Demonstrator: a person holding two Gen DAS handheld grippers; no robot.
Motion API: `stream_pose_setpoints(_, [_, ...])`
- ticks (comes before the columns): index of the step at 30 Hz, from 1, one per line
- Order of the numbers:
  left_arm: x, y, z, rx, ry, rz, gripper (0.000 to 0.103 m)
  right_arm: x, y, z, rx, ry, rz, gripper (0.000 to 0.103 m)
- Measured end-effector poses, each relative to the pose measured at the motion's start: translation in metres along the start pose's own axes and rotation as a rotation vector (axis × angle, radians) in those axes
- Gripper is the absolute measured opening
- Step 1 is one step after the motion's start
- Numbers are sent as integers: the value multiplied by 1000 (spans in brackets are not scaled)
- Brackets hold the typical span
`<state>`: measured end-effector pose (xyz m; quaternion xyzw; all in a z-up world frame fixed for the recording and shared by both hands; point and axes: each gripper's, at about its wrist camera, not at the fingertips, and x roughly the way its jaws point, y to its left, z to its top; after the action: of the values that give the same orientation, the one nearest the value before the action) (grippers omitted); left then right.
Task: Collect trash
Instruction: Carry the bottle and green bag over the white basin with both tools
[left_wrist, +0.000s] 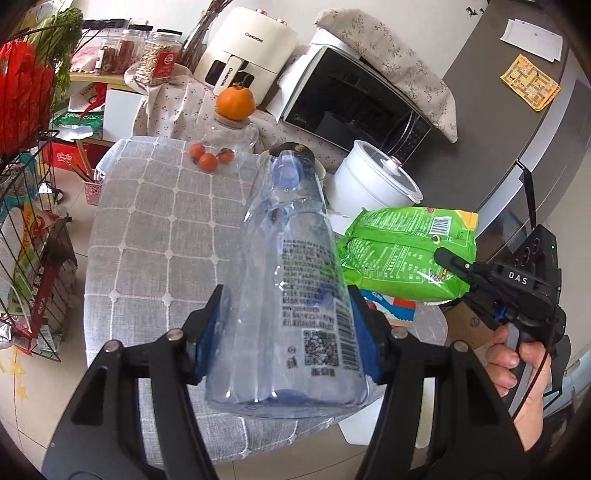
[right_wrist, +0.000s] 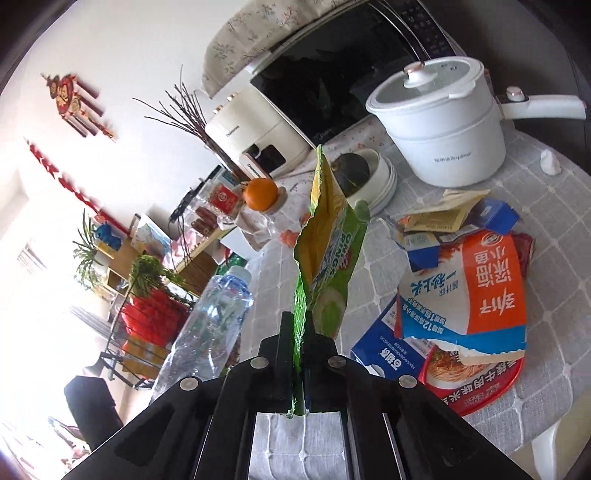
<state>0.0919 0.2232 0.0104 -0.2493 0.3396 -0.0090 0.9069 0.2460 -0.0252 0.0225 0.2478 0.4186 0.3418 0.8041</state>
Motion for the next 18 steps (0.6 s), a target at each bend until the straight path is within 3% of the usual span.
stream_pose_setpoints(4, [1,-29,-5,58,-8,-47,63,-51,1,1,-25,-70,6,4])
stream_pose_setpoints(8, [9,-64,-16,115,10,-110,63,-107,-18,-7,-34,-132,-51,4])
stream_pose_setpoints(15, [42,-139,-52,256,103,-191,63,-195,-96,-36,42,-206,-216,4])
stream_pose_setpoints(18, [59,-170,-74,319,166,-226,64,-217,-144,-50,158,-172,-313,4])
